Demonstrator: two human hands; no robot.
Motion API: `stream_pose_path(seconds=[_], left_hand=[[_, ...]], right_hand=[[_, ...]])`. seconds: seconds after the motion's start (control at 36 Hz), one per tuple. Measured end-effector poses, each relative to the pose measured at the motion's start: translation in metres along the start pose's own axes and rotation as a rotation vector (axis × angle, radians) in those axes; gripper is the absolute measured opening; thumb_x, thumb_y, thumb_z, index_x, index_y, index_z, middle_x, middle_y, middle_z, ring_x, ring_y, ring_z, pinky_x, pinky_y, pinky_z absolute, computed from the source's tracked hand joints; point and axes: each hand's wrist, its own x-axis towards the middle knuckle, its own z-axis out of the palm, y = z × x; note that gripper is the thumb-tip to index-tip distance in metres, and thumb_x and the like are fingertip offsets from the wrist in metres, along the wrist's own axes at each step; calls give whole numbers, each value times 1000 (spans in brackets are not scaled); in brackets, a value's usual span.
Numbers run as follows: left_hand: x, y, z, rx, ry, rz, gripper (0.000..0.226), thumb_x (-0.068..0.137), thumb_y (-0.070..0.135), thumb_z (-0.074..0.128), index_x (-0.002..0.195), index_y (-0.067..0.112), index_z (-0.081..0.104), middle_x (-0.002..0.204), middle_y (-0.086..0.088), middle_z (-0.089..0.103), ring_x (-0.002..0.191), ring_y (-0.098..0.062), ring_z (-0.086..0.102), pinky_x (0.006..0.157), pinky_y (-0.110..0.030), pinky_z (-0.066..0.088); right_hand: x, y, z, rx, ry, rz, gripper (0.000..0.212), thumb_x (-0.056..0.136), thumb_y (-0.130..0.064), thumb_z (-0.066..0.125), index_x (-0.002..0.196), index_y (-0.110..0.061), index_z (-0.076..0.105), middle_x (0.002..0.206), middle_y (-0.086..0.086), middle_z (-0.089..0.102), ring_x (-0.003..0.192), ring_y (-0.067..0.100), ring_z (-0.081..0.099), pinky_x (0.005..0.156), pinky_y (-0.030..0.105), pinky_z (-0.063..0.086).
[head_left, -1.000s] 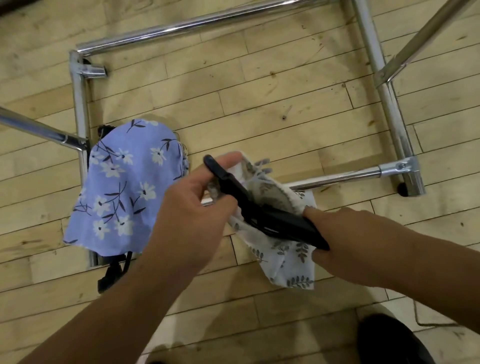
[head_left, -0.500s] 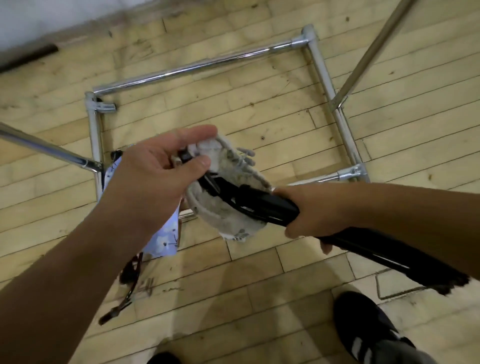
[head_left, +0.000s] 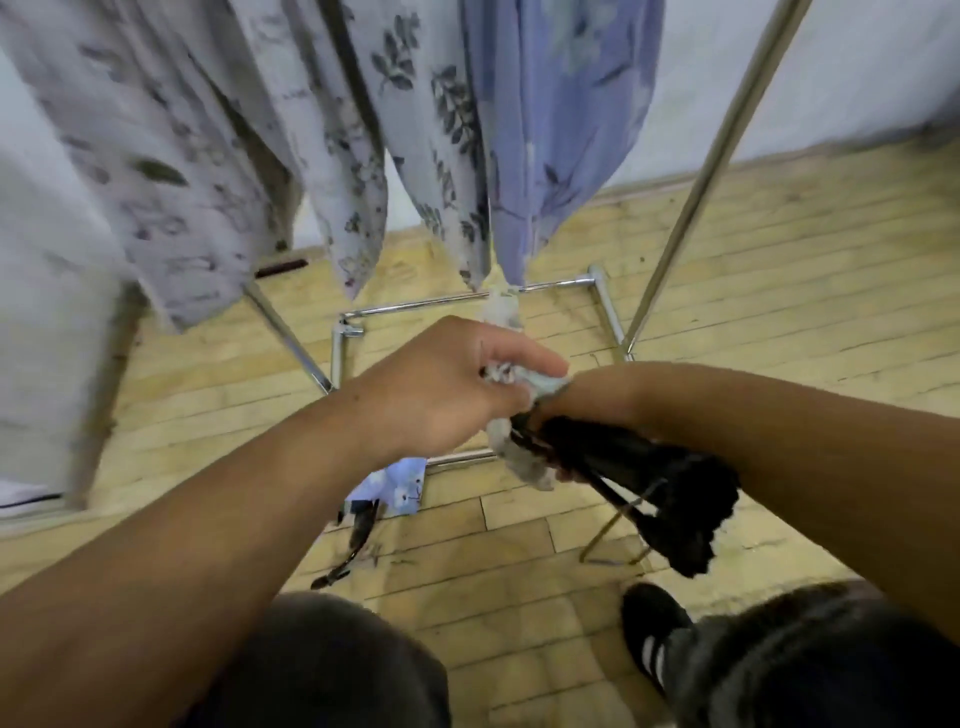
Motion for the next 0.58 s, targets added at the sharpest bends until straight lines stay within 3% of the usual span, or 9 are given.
stream_pose_path(seconds=[0.03, 0.11, 0.17, 0.19, 0.25, 0.33, 0.39, 0.47, 0.58], left_hand=[[-13, 6, 5, -14, -2, -21, 31, 97, 11, 67, 114, 35, 77, 96, 16, 72, 74, 30, 54, 51, 5, 32], [-53, 19, 21, -141, 46, -69, 32, 95, 11, 69, 108, 38, 78, 115, 26, 63, 82, 21, 60, 66, -1, 47], [-78, 22, 36, -274, 107, -97, 33, 95, 10, 69, 108, 38, 78, 118, 27, 65, 91, 15, 65, 75, -7, 54], [-91, 22, 46, -330, 131, -114, 34, 95, 9, 68, 108, 39, 78, 122, 25, 65, 92, 16, 64, 74, -9, 55], [-112, 17, 64, -395, 189, -144, 36, 95, 10, 68, 108, 42, 77, 132, 22, 62, 102, 12, 62, 72, -12, 52], [-136, 6, 85, -495, 279, -215, 39, 92, 9, 69, 106, 45, 77, 133, 17, 63, 121, -11, 61, 86, -26, 51], [-146, -2, 93, -589, 319, -246, 43, 89, 5, 68, 102, 45, 79, 125, 15, 69, 118, -12, 64, 98, -37, 54], [-158, -13, 103, -620, 406, -293, 37, 89, 0, 67, 98, 33, 80, 113, 13, 76, 109, -11, 69, 90, -32, 56], [-169, -32, 116, -516, 428, -330, 32, 90, 6, 71, 93, 37, 76, 108, 12, 75, 103, -6, 69, 82, -28, 55]], right_hand=[[-17, 1, 7, 20, -16, -34, 25, 106, -23, 53, 102, 0, 62, 80, 11, 72, 62, 18, 69, 59, 30, 58], [-64, 12, 34, 102, -10, -115, 33, 110, -21, 39, 89, -7, 60, 59, -2, 69, 45, 4, 65, 47, 15, 50], [-80, 29, 49, 73, 40, -147, 32, 110, -24, 38, 109, -6, 65, 85, 4, 71, 62, 0, 71, 60, 13, 54], [-86, 40, 59, 77, 91, -155, 36, 110, -26, 40, 127, -3, 62, 105, 10, 71, 86, 4, 75, 77, 17, 56], [-96, 67, 74, 174, 173, -98, 44, 108, -30, 47, 142, -3, 54, 134, 16, 62, 122, 26, 64, 99, 33, 49], [-121, 110, 98, 720, 212, -79, 29, 106, -16, 50, 128, -2, 62, 103, 17, 67, 83, 27, 65, 67, 36, 58], [-137, 124, 112, 897, 138, -126, 26, 105, -6, 47, 119, 7, 64, 97, 21, 70, 75, 26, 70, 52, 30, 61], [-142, 143, 119, 667, 354, -158, 23, 103, -8, 56, 107, 9, 70, 88, 21, 78, 72, 25, 77, 57, 29, 64], [-141, 165, 128, -162, 727, -180, 34, 100, -34, 62, 76, -12, 73, 66, 6, 73, 60, 24, 71, 58, 36, 63]])
